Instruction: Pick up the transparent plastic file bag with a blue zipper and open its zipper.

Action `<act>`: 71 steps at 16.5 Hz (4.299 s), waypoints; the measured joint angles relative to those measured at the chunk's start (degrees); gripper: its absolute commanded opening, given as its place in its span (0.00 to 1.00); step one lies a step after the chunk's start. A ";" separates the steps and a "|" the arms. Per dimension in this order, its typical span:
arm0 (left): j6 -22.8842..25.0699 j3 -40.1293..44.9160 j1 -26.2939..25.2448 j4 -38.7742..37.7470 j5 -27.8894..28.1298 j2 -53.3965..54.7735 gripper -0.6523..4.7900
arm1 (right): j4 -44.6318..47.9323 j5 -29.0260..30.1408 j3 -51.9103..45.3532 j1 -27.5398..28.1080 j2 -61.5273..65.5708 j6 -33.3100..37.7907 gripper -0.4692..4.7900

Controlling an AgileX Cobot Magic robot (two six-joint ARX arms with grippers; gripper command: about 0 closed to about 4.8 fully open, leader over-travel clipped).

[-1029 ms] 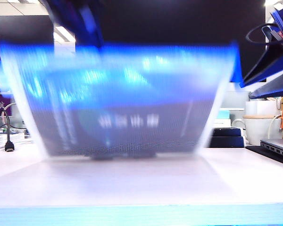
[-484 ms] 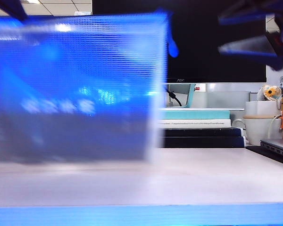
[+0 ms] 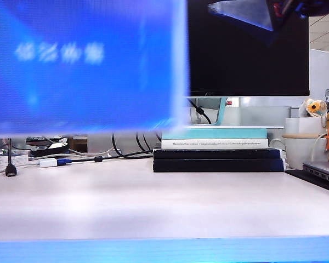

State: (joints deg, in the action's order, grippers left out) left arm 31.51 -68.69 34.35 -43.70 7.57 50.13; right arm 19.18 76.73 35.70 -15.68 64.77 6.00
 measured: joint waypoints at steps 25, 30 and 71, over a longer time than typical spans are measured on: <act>-5.40 -4.02 0.04 -3.82 -18.95 10.25 0.11 | 10.03 -3.52 0.00 0.26 0.00 4.74 0.32; -5.05 -4.02 0.04 -5.11 -16.15 10.82 0.11 | 10.10 -3.54 0.00 0.26 0.00 5.75 0.31; 3.45 -12.24 0.04 0.55 -24.15 9.62 0.68 | -12.41 10.45 18.23 0.26 0.02 5.81 0.08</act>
State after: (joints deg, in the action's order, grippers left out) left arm 34.96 -80.93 34.39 -43.16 -16.58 59.75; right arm 6.76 87.18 53.93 -15.42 64.79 11.81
